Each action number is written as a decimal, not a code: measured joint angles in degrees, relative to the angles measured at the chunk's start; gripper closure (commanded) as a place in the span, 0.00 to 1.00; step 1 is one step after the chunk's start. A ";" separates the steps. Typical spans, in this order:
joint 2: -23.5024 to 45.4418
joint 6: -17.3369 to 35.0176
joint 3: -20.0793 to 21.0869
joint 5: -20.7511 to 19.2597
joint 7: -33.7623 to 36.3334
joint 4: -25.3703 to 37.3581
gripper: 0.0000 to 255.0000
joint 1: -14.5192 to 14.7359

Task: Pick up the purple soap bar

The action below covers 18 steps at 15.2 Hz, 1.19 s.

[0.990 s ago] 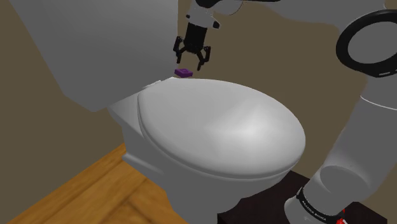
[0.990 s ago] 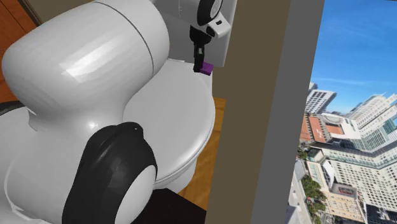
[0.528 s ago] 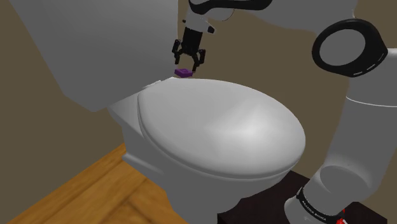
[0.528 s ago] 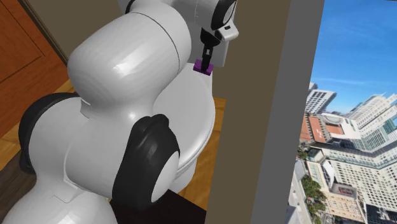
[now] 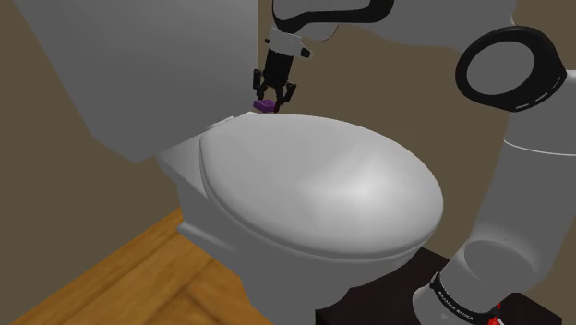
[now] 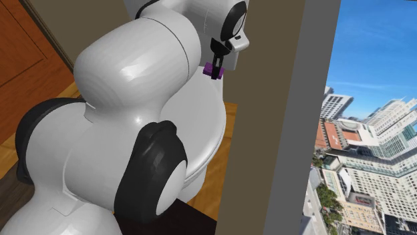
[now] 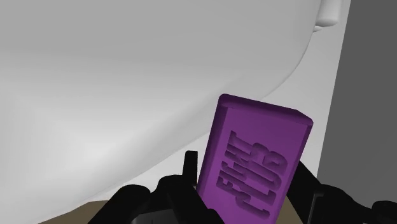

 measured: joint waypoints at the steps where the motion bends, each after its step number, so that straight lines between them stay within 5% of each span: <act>1: -0.02 0.03 0.00 0.00 0.00 -0.03 1.00 0.00; 9: 0.17 -0.91 0.02 -0.07 0.20 1.05 1.00 0.06; 18: 2.30 -8.43 0.09 -0.73 1.59 10.79 1.00 0.45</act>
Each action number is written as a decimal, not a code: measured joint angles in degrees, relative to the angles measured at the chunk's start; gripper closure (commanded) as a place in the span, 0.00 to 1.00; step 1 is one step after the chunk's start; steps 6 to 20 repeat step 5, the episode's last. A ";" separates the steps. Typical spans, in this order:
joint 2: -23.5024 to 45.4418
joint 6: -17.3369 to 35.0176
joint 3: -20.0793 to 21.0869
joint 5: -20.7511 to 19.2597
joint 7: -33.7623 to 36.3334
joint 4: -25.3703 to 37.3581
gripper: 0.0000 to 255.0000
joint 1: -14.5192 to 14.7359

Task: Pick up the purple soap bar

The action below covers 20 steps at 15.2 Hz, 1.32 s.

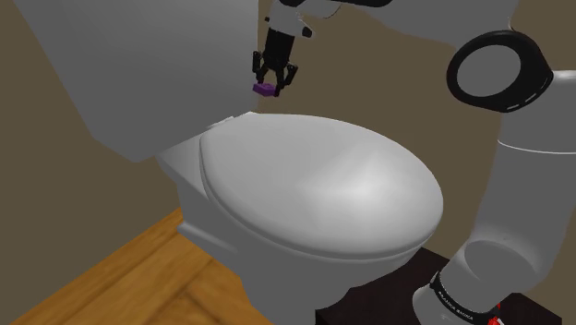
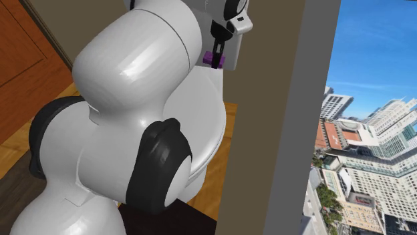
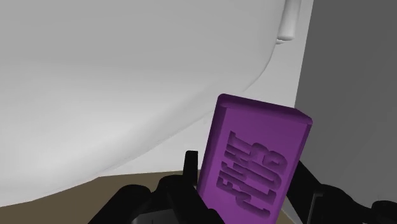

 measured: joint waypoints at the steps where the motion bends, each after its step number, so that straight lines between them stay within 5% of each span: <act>1: 0.00 -0.85 0.02 -0.02 0.17 0.85 1.00 0.03; 5: 1.58 -4.35 0.08 -0.42 0.86 6.00 1.00 0.36; 20: 1.58 -4.35 0.08 -0.42 0.86 6.00 1.00 0.36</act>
